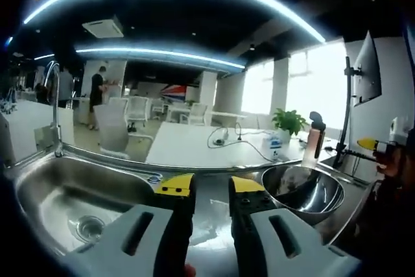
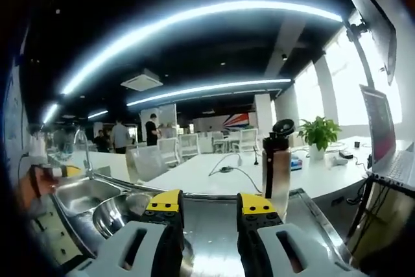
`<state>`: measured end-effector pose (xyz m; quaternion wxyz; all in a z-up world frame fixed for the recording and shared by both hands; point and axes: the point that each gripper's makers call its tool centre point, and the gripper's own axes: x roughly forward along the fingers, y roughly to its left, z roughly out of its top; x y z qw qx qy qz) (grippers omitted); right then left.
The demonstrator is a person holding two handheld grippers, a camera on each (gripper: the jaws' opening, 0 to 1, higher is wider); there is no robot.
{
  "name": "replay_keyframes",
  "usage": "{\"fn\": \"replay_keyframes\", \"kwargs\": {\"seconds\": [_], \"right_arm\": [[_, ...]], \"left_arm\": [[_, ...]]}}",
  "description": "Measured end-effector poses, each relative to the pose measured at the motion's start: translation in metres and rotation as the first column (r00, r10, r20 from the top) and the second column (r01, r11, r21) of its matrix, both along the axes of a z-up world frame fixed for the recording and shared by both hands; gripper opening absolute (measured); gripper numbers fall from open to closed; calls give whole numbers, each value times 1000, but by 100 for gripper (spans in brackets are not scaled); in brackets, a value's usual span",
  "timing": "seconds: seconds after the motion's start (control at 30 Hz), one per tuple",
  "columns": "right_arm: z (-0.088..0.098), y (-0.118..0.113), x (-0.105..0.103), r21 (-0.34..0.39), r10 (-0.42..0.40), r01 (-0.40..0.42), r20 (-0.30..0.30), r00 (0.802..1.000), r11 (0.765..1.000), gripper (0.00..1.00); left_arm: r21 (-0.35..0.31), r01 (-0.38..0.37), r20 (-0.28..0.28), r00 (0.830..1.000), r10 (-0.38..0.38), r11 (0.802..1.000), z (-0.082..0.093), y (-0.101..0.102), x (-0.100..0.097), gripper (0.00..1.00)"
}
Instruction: Pick up bowl with dirty water move over sink pour dirty water into sink return bowl to place
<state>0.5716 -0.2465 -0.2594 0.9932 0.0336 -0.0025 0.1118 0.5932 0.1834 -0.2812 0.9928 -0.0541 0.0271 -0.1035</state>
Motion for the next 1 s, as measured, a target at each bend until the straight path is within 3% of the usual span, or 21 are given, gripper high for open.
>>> {"fn": "replay_keyframes", "kwargs": {"seconds": [0.17,0.33,0.53,0.63,0.73,0.83,0.9,1.0], "right_arm": [[6,2,3,-34,10,-11,-22,1000,999,27],[14,10,7,-156,13,-22,-59,998,987,27],[17,19,10,-208,21,-40,-92,995,977,27],[14,21,11,-214,29,-51,-106,994,975,27],[10,24,12,-228,39,-66,-122,992,971,27],[6,30,14,-224,66,-99,-151,986,969,27],[6,34,16,-229,82,-120,-168,982,966,27],[8,47,15,-164,158,-197,-222,962,967,27]], "left_arm": [[25,25,-43,999,-24,999,2,-6,5,20],[76,87,-107,991,-79,993,4,-21,11,21],[122,120,-149,984,-101,985,5,-30,15,21],[122,153,-183,975,-129,981,2,-37,15,21],[159,206,-233,958,-166,966,-4,-50,14,20],[162,244,-250,948,-200,956,-4,-59,15,20],[198,267,-269,940,-209,943,-4,-63,16,20],[201,279,-274,936,-219,939,-1,-68,18,20]]}}
